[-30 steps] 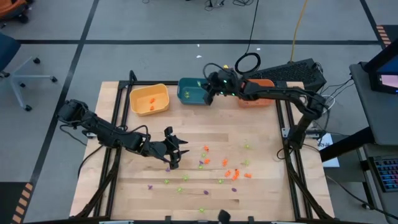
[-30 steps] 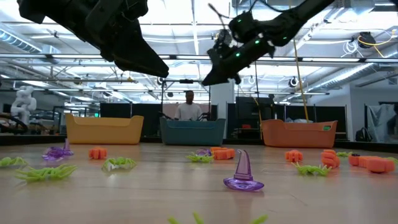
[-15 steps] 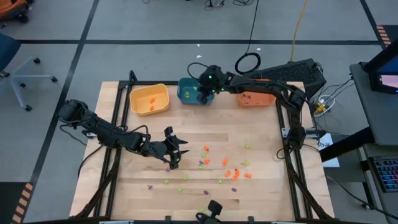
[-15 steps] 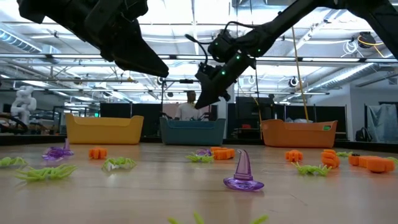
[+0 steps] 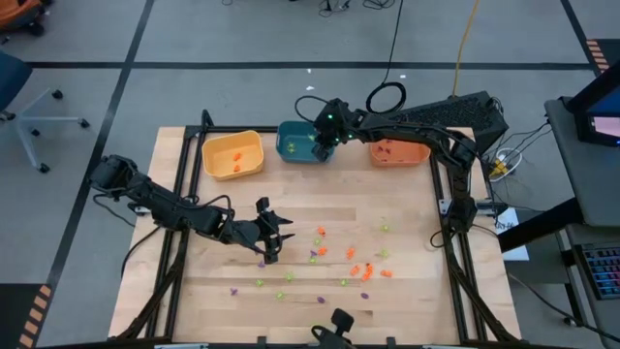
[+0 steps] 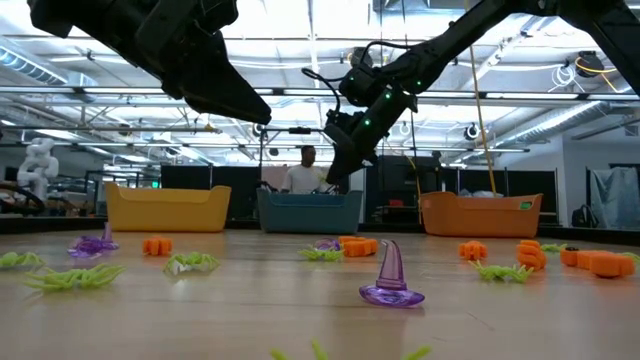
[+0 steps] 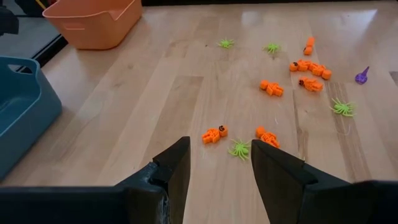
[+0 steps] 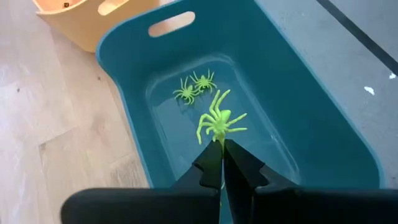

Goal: Sort Halloween decoration
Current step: Put the green spider toy into the blue bin, then put the orange skeleton into the orange bin

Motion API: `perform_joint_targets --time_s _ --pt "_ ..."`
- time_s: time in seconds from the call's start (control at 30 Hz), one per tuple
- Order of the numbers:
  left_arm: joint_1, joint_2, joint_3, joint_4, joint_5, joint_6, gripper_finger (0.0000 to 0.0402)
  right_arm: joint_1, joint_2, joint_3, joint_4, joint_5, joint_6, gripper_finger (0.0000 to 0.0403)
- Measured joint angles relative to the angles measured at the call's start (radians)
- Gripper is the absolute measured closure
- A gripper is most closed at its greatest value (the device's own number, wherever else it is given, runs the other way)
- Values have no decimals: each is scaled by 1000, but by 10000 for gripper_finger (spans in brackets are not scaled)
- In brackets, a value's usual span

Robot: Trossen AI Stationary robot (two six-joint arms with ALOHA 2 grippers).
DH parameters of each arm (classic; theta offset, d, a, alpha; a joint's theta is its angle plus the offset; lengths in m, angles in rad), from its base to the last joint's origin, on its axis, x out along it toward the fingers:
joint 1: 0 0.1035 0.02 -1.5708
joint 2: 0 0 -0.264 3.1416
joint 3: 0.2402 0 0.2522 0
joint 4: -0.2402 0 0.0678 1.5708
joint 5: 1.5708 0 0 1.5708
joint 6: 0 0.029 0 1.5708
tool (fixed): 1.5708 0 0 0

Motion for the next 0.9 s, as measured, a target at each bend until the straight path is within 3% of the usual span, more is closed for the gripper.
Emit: perform_joint_targets --time_s 0.5,0.9 --pt "-1 0 0 1 0 -5 233 -7 53 -2 19 82 4 397" --pt "-1 0 0 1 1 -5 233 2 33 -2 14 107 12 263"
